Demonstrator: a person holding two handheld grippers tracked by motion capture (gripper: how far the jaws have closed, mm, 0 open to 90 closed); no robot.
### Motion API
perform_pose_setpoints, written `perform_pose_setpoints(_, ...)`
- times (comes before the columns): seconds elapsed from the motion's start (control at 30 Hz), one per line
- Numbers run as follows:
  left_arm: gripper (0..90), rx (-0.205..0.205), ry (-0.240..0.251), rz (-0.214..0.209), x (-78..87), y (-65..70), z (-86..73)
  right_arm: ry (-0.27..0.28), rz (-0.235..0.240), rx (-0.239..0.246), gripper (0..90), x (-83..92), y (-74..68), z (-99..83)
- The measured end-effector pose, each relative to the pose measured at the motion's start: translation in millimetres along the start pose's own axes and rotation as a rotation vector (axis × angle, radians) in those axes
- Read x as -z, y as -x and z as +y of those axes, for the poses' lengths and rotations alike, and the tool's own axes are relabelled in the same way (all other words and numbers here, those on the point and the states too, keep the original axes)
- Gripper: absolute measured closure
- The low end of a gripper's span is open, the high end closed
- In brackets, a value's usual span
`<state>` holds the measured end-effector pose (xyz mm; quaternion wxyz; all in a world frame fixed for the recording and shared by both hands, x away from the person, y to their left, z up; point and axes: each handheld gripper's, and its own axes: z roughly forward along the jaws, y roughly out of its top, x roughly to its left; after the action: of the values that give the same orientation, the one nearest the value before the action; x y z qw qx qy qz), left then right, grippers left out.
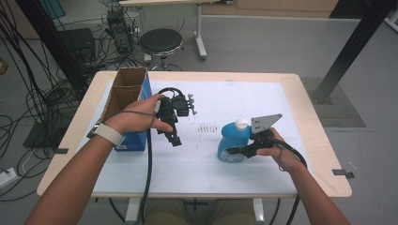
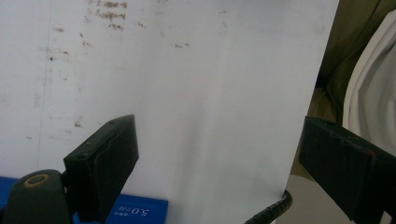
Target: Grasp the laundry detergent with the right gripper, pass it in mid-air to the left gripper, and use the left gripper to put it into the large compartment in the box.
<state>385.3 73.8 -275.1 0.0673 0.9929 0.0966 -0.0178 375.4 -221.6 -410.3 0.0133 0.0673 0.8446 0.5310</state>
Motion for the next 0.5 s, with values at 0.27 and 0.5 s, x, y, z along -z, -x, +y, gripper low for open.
perform_pose_setpoints(0.27, 12.6, -0.001, 0.002, 0.000, -0.4, -0.1, 0.6, 0.001, 0.000, 0.001, 42.5, 0.1, 0.1, -0.2)
perform_pose_setpoints(0.5, 12.6, 0.000, 0.004, 0.003, 0.2, -0.4, 0.5, 0.002, -0.001, 0.001, 42.5, 0.0, 0.0, -0.3)
